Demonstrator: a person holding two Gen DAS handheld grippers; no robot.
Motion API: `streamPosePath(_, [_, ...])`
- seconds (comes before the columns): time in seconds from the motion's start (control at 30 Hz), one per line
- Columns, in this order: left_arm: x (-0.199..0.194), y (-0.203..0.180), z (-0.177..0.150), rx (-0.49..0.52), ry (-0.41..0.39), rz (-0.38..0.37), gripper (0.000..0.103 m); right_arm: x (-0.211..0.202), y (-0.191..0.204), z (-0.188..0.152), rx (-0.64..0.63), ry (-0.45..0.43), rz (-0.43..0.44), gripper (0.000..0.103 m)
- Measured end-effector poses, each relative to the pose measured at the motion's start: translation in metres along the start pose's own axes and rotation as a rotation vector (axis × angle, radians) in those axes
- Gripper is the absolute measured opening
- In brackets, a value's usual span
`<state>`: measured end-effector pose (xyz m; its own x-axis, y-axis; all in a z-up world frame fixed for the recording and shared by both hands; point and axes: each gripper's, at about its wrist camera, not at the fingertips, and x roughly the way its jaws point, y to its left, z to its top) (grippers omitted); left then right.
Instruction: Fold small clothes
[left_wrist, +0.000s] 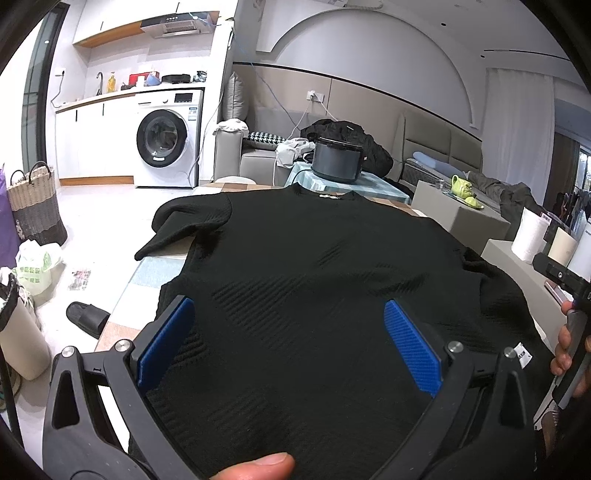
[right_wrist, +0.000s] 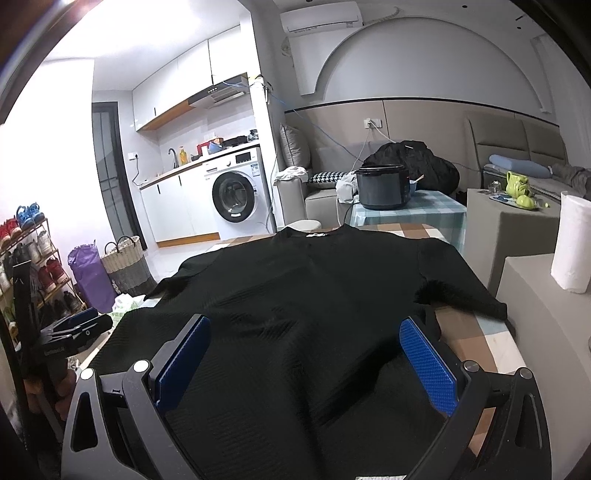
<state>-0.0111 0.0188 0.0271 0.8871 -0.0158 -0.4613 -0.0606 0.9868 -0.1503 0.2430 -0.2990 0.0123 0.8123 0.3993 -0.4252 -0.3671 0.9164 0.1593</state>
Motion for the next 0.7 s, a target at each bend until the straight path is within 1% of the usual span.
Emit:
streamPosePath(0.17, [-0.0017, 0.0002, -0.0004, 0.007, -0.005, 0.002, 0.102, -0.0001, 0.0002, -0.001, -0.004, 0.004, -0.014, 0.103])
streamPosePath(0.47, [-0.0031, 0.0022, 0.0011, 0.001, -0.001, 0.014, 0.102, 0.0036, -0.0014, 0.0, 0.011, 0.011, -0.008, 0.103])
streamPosePath(0.57, [-0.003, 0.0039, 0.001, -0.003, 0.003, 0.013, 0.102, 0.0047, -0.0018, -0.0012, 0.007, 0.018, -0.023, 0.103])
streamPosePath(0.7, [-0.0037, 0.0035, 0.0009, -0.006, 0.007, 0.014, 0.102, 0.006, -0.0056, -0.0013, 0.029, 0.023, -0.019, 0.103])
